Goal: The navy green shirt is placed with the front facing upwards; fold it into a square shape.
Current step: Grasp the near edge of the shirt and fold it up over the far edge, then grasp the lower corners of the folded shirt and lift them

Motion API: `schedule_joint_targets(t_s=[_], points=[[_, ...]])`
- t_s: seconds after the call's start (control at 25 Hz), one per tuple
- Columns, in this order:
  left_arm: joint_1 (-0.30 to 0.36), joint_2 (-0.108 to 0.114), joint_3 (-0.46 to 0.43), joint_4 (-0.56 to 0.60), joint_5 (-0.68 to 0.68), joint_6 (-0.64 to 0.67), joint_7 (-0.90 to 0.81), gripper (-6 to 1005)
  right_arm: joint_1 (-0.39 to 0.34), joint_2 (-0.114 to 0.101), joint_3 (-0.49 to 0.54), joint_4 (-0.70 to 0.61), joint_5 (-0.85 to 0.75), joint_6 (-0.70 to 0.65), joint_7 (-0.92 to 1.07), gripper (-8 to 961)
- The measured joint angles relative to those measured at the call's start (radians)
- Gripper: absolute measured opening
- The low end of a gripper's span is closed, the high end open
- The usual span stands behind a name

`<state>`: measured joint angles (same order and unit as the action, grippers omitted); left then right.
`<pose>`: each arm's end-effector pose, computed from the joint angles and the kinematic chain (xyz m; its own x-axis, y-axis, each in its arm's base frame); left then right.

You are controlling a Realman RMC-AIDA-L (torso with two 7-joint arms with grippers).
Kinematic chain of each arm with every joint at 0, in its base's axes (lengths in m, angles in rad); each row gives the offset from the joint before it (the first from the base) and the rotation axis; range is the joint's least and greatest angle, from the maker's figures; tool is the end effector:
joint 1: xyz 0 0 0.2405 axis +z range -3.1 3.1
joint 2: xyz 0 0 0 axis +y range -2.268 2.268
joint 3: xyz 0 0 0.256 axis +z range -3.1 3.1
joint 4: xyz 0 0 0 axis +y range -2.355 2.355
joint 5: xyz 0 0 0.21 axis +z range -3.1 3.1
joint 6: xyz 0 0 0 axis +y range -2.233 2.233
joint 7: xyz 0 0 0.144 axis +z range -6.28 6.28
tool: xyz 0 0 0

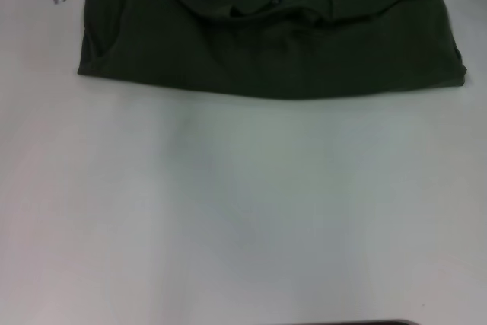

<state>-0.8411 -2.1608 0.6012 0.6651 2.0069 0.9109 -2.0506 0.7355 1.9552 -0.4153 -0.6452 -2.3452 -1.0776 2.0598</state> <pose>-0.1863 0.4600 0.0028 0.3644 0.5464 0.7541 0.9043 -0.4011 -0.1464 0.2980 0.4340 0.0890 0.4450 -0.6403 -0.6261 -0.8935 -0.2700 -0.3590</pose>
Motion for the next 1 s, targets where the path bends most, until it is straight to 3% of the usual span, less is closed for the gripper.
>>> schedule_joint_targets(t_s=[0.16, 0.52, 0.76, 1.0], points=[[0.037, 0.000, 0.002, 0.030, -0.026, 0.105, 0.033, 938, -0.076, 0.002, 0.000, -0.037, 0.066, -0.111, -0.003, 668], [0.136, 0.000, 0.003, 0.094, -0.076, 0.328, 0.080, 939, -0.233, -0.022, 0.007, -0.053, 0.151, -0.304, -0.065, 665], [0.177, 0.001, 0.017, 0.105, -0.075, 0.408, 0.101, 939, -0.291, -0.026, 0.000, -0.054, 0.140, -0.329, -0.079, 661], [0.206, 0.000, 0.029, 0.104, -0.076, 0.432, 0.129, 939, -0.305, -0.036, -0.002, -0.046, 0.121, -0.336, -0.068, 660]])
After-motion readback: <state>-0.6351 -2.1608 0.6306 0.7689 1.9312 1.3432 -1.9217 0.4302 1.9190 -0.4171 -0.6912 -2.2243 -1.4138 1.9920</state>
